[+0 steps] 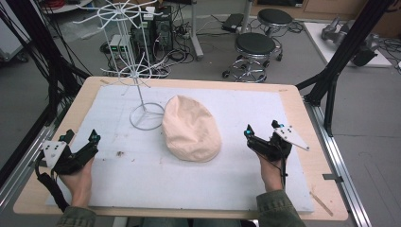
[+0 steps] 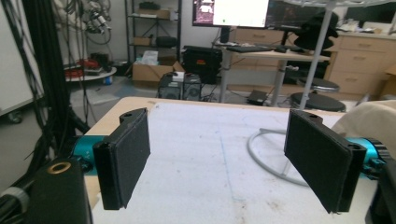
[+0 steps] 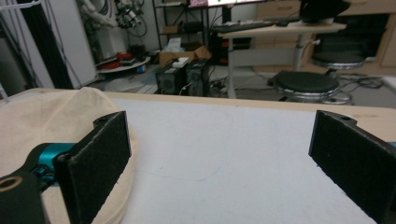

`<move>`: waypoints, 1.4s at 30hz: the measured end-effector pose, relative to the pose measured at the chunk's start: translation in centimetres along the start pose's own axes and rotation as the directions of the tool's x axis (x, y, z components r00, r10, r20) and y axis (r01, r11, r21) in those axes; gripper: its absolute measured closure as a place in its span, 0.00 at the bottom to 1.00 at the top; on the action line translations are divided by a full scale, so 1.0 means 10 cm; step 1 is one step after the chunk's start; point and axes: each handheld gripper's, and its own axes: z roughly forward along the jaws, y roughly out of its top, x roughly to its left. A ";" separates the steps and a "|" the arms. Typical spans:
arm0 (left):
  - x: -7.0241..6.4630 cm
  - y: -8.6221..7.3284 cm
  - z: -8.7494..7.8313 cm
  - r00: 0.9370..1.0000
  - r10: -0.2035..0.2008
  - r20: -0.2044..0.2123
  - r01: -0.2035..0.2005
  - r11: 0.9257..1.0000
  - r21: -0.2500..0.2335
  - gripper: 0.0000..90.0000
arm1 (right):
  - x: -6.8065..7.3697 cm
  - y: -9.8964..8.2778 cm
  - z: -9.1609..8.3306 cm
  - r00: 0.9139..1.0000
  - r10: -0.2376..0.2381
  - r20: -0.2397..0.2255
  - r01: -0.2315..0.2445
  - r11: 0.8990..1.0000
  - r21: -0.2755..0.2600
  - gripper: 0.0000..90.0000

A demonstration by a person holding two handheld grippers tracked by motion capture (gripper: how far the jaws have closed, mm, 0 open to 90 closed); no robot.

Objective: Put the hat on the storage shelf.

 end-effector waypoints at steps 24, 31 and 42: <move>0.02 -0.03 0.00 1.000 -0.023 0.018 0.023 1.000 -0.006 0.25 | 0.36 0.45 0.65 0.985 -0.039 -0.169 0.051 0.997 0.066 0.05; 0.00 -0.02 0.00 1.000 -0.018 0.014 0.018 1.000 -0.009 0.25 | 0.39 0.45 0.83 0.979 -0.035 -0.201 0.060 0.991 0.120 0.05; -0.02 -0.04 0.02 1.000 -0.006 0.027 0.006 1.000 -0.001 0.25 | 0.52 0.46 1.10 0.968 -0.047 -0.247 0.099 0.975 0.200 0.05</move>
